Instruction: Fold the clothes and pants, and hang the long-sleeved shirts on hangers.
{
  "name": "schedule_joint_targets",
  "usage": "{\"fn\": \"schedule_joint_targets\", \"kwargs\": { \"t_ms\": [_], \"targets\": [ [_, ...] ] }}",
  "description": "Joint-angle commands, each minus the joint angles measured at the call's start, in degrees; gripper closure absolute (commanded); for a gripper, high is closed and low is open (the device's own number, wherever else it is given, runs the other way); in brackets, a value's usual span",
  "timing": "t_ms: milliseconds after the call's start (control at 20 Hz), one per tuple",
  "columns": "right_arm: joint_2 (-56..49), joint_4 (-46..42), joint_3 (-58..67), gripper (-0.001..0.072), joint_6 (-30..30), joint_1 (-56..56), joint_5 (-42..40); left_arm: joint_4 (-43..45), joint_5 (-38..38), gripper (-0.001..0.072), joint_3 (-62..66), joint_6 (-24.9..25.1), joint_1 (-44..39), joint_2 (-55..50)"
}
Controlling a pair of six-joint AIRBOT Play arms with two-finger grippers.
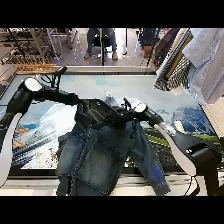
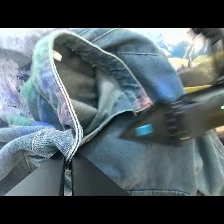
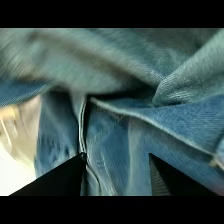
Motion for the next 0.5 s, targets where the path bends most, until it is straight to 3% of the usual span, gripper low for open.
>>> {"fn": "schedule_joint_targets", "kwargs": {
  "t_ms": [0, 100, 200, 300, 350, 450],
  "targets": [
    [0.09, -2.8, -2.95, 0.0268, 19.61, 3.15, -10.6, -0.04, -1.01, 0.0688, -0.02, 0.04, 0.02, 1.97],
    [0.13, -6.27, -2.95, 0.0268, 28.83, 3.15, -14.71, -0.04, -2.32, 0.0688, -0.02, 0.07, 0.0, 2.25],
    [0.13, -8.76, -2.95, 0.0288, 33.99, 3.15, -20.09, -0.04, -3.91, 0.0689, -0.02, 0.09, -0.02, 2.27],
    [0.0, -16.48, -2.95, 0.0326, 40.52, 3.15, -18.91, -0.04, -4.55, 0.0689, -0.02, 0.09, -0.02, 2.27],
    [-0.02, -20.5, -2.95, 0.0388, 43.93, 3.17, -17.49, -0.04, -4.59, 0.0689, -0.02, 0.09, -0.02, 2.27],
    [0.5, -22.29, -2.95, 0.0678, 43.87, 3.56, -16.55, -0.04, -4.55, 0.0689, -0.02, 1.29, 0.0, 2.27]
  ]
}}
